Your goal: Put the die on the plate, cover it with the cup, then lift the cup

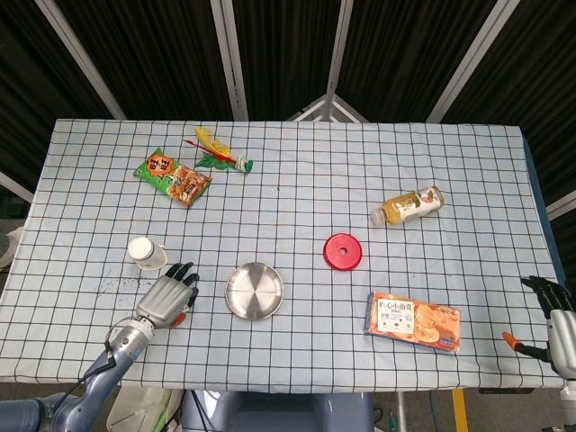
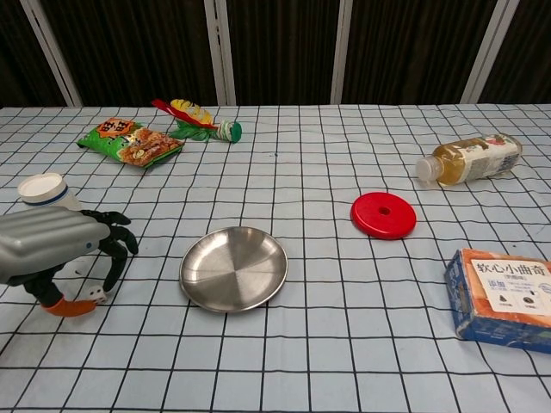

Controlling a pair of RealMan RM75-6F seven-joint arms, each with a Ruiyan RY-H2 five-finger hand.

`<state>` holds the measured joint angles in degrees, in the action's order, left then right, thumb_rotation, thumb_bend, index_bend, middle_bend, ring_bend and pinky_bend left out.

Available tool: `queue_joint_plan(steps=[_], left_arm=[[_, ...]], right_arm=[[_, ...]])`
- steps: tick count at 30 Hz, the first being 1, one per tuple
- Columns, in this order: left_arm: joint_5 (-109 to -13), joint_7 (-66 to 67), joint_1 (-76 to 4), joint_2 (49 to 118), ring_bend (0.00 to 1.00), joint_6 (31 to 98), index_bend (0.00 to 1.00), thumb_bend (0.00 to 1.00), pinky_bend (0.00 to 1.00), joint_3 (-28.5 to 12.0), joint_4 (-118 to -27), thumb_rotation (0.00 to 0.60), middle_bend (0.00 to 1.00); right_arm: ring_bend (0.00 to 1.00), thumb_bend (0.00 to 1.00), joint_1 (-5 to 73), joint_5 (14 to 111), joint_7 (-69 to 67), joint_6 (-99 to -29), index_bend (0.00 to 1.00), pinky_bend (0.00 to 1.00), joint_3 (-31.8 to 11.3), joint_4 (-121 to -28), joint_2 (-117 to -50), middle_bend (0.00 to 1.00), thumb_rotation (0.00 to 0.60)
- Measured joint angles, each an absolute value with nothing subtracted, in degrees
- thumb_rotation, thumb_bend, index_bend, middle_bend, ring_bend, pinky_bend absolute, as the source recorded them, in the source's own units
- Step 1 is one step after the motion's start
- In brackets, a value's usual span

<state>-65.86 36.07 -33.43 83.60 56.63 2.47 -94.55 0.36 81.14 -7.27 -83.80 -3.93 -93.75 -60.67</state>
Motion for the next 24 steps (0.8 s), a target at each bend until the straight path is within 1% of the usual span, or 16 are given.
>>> queue_joint_plan(steps=[6,11,16,19,24], left_arm=[[-65.9,36.0,-33.5,83.7,0.00,56.8,0.52,0.49,0.10,2.5,-94.9,0.600,0.19],[-67.2,35.0,-33.4,83.3,0.00,57.8,0.53,0.49,0.10,2.0,-95.6,0.600,0.19],[-68.9,34.8,-33.6,81.9,0.00,59.3,0.53,0.49,0.10,1.0,-98.4,0.600,0.19],[-69.7,35.3,-34.1,80.9,0.00,60.3,0.53,0.49,0.10,-0.1,-100.8,0.600,0.19],[-69.8,36.3,-36.6,81.2,0.00,60.4,0.53,0.49,0.10,-3.8,-102.9,0.600,0.19]], right_arm=[[0.15,0.10,0.3,80.9,-7.1,-83.6,0.21,0.00,-3.9,-93.8,-60.7,0.19,0.600],[0.15,0.10,0.3,80.9,-7.2,-83.6,0.21,0.00,-4.0,-93.7,-60.7,0.19,0.600],[0.15,0.10,0.4,81.0,-7.1,-83.5,0.21,0.00,-3.9,-93.9,-60.7,0.19,0.600],[0.15,0.10,0.4,81.0,-7.0,-83.5,0.21,0.00,-3.9,-94.0,-60.7,0.19,0.600],[0.15,0.10,0.3,80.7,-7.2,-83.5,0.21,0.00,-4.0,-94.0,-60.6,0.19,0.600]])
